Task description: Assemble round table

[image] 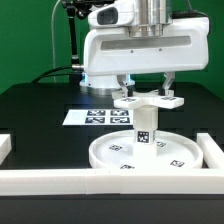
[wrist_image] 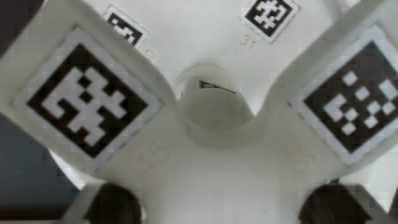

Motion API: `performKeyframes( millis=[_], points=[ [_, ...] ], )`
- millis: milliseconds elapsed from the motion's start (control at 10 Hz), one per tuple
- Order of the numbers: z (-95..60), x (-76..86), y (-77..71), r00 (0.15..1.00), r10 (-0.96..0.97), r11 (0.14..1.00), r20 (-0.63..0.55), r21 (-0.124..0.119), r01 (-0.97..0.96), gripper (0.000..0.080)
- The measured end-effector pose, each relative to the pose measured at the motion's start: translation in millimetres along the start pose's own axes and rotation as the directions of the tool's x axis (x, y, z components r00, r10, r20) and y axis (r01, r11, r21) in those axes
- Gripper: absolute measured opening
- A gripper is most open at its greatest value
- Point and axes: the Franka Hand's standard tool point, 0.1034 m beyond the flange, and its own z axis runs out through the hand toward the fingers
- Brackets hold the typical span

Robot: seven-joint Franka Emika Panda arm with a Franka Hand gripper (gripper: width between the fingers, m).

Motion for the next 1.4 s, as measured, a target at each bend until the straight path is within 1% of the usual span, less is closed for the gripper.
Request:
performKeyframes(
  millis=[400,500,600,700,800,900,1000,1100,1300,1400],
  points=[
    [0.0,-0.1,-0.1,1.000,0.022,1.000,0.000,0.001,-0.022,0.0446],
    [0.3,-0.3,0.0,0.991,0.137,0.991,-0.001,0.011,-0.137,0.0446],
    [0.6,-0.5,0.8,0.961,0.276,0.960,0.004,0.034,-0.276,0.0446],
    [0.8,-0.5,1.9,0.908,0.418,0.906,0.015,0.061,-0.418,0.0446],
    [0.8,-0.1,2.0,0.847,0.530,0.845,0.024,0.068,-0.531,0.0446],
    [0.8,0.2,0.8,0.783,0.622,0.780,0.028,0.064,-0.622,0.0446],
    [1.0,0.4,-3.9,0.768,0.640,0.766,0.025,0.055,-0.641,0.0446],
    [1.1,0.6,-1.9,0.731,0.682,0.729,0.029,0.057,-0.683,0.0446],
    [1.3,0.5,-2.8,0.651,0.758,0.648,0.038,0.057,-0.759,0.0446],
    [1.4,0.5,-2.6,0.592,0.805,0.589,0.043,0.055,-0.806,0.0446]
  ],
)
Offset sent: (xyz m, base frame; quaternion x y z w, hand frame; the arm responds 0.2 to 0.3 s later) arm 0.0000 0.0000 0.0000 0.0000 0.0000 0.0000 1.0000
